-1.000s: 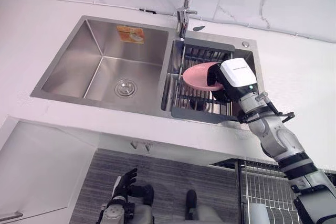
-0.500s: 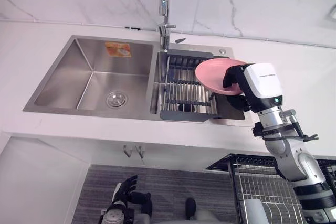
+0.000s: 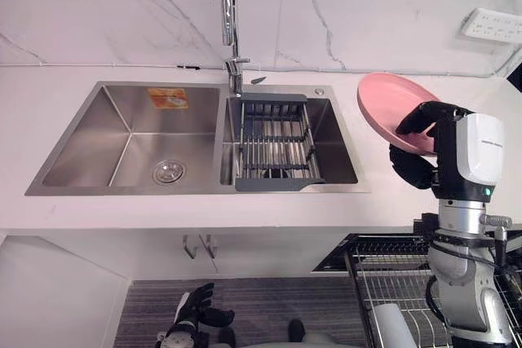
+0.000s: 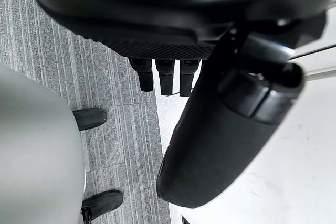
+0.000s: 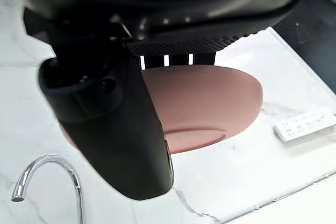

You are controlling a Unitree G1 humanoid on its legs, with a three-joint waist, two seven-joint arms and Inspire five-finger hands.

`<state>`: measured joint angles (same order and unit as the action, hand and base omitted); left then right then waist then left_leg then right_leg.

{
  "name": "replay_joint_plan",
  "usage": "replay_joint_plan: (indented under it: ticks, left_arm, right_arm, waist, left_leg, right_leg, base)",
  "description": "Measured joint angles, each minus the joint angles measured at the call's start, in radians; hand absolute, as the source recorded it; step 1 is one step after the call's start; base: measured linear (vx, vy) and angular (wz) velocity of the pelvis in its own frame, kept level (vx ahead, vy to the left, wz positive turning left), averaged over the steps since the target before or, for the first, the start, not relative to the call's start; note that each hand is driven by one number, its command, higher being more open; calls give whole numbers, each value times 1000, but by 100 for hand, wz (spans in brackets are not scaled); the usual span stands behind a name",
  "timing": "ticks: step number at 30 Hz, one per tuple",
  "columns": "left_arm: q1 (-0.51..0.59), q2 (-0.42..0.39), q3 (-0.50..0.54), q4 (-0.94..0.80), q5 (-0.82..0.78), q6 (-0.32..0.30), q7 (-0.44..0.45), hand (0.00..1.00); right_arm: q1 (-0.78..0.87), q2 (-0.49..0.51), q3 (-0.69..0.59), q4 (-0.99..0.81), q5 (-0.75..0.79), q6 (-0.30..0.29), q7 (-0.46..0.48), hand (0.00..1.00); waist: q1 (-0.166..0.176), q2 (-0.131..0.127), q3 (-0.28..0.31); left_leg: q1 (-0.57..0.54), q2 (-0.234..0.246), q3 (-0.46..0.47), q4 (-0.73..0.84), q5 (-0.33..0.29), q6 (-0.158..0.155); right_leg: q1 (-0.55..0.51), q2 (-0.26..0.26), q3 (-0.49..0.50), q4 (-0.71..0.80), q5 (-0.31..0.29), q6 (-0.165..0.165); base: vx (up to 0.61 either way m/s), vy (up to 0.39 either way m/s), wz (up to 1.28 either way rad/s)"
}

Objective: Walk over to the sink, pick up the cup, carry it to the dishwasher, place the cup inside the dishwasher, then close the dishwasher door

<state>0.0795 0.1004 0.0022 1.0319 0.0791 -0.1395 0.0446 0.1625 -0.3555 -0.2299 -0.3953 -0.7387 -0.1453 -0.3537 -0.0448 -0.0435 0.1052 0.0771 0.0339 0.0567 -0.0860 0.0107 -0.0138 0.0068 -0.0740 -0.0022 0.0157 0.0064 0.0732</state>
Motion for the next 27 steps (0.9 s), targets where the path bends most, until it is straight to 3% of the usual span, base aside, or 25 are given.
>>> replay_joint_plan:
  ticks: [8,11,13,15,17,20,21,23,27]
  left_arm:
    - [-3,-2,-10,-2,0,0,2,90]
    - [-6,-3,-10,-5,-1,-1,4,90]
    - [-11,-2,-9,-11,-1,-5,14,90]
    - [-26,-5,-5,-7,-2,-6,24,90]
    - [-33,-5,2,4,-5,-3,24,90]
    - [-35,-4,1,3,-11,3,24,90]
    - [-35,-4,1,0,-11,3,24,90]
    - [-29,-9,-5,2,-9,4,22,90]
    - [-23,-12,-10,1,-9,3,23,90]
  right_arm:
    - [8,37,-2,6,1,1,-3,30]
    - [6,73,0,45,0,10,-3,30]
    - [0,89,9,142,0,53,-1,30]
    - [3,94,9,175,-1,86,2,30]
    - [13,109,1,183,-1,116,4,30]
    - [46,124,2,182,-7,107,4,30]
    - [52,126,2,182,-11,102,5,30]
    - [69,128,2,196,-11,101,6,30]
    - [109,128,-9,220,-10,101,6,30]
  waist:
    - [-14,2,-11]
    - [-9,1,-10]
    - [3,1,9]
    - [0,7,33]
    - [-10,9,50]
    - [-11,5,47]
    - [-8,-1,44]
    - [-2,23,35]
    - [-2,34,27]
  left_leg:
    - [-65,7,68,138,-81,0]
    - [-85,7,151,186,-116,5]
    - [-104,3,202,287,-190,26]
    - [-129,21,219,338,-204,43]
    - [-119,27,264,334,-211,54]
    - [-118,29,273,335,-212,52]
    - [-117,26,277,336,-213,48]
    - [-108,49,277,313,-191,17]
    - [-78,56,284,250,-157,-2]
  right_leg:
    - [-70,20,100,31,6,-4]
    - [-126,34,204,49,22,12]
    - [-177,54,316,71,64,35]
    - [-204,57,288,82,99,18]
    - [-246,36,112,270,-24,-27]
    - [-193,0,17,350,-152,-26]
    - [-175,-4,12,314,-161,-26]
    - [-141,28,14,222,-118,-34]
    - [-112,56,25,156,-79,-49]
  base:
    - [6,-4,-36]
    - [-15,50,-109]
    - [-45,133,-194]
    - [-115,95,-121]
    - [-120,59,-66]
    - [-38,-32,-13]
    - [-53,-115,-17]
    - [-30,-148,-16]
    - [24,-77,-14]
